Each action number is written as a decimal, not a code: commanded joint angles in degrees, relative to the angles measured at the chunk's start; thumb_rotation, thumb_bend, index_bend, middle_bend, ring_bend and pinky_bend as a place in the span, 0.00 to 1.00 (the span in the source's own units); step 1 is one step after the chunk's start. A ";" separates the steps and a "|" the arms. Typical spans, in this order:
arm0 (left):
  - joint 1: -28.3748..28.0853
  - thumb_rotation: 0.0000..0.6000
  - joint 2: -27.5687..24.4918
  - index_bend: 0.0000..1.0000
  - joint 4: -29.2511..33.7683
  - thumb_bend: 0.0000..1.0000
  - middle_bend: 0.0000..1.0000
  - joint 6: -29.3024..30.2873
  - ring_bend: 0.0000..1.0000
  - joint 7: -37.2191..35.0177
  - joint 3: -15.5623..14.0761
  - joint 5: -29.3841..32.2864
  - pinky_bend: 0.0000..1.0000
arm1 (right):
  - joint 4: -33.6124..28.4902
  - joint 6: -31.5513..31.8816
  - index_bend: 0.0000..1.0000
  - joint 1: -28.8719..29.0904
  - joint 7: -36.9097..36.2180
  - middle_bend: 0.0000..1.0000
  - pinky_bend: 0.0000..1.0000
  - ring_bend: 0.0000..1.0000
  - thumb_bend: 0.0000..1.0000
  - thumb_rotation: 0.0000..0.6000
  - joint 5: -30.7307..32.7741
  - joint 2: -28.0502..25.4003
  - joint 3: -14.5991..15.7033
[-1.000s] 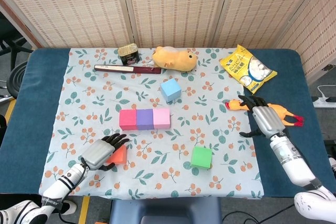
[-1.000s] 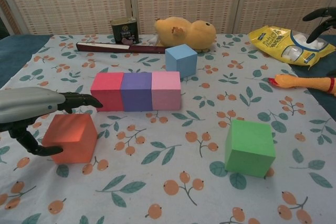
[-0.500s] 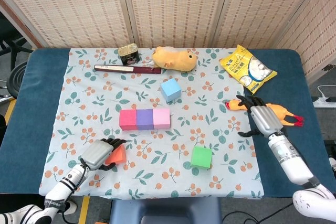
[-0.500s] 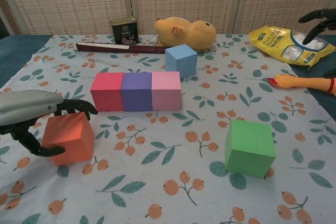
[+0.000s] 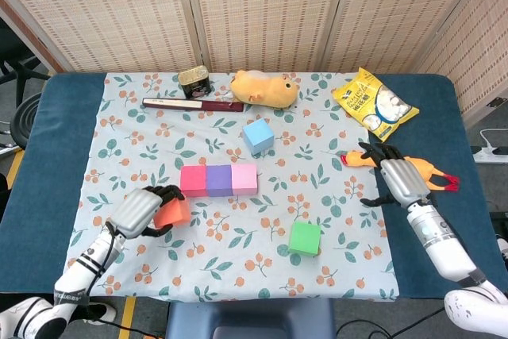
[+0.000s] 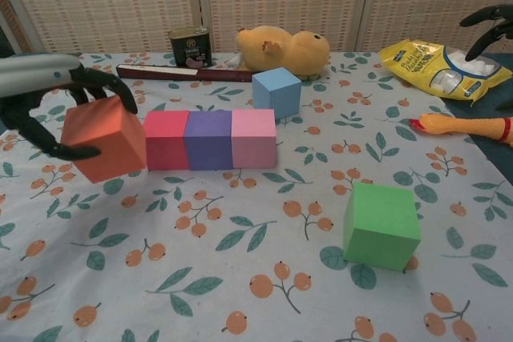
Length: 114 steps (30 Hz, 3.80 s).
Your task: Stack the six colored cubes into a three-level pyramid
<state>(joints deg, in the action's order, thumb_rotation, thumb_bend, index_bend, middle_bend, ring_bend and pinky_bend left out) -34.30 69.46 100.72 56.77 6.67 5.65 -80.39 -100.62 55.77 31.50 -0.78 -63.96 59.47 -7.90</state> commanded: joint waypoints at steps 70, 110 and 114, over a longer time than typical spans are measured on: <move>-27.93 1.00 4.50 0.20 -26.49 0.32 0.23 -23.09 0.26 -26.84 -0.64 -5.89 0.37 | -0.33 1.04 0.00 -2.47 3.23 0.21 0.00 0.00 0.00 1.00 4.61 0.53 -2.47; -27.81 1.00 4.36 0.17 -24.56 0.32 0.20 -24.62 0.26 -21.37 -0.41 -0.76 0.39 | 0.30 0.20 0.00 -2.48 2.45 0.21 0.00 0.00 0.00 1.00 4.14 0.83 -2.67; -27.82 1.00 4.52 0.15 -24.63 0.32 0.19 -24.68 0.26 -20.95 -0.28 -0.38 0.39 | 0.35 0.07 0.00 -2.51 2.33 0.21 0.00 0.00 0.00 1.00 4.12 0.76 -2.65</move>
<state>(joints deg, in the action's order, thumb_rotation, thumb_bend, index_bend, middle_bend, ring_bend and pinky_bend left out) -62.11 73.97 76.10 32.11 -14.30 5.35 -80.80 -100.27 55.84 28.99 1.55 -59.83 60.23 -10.55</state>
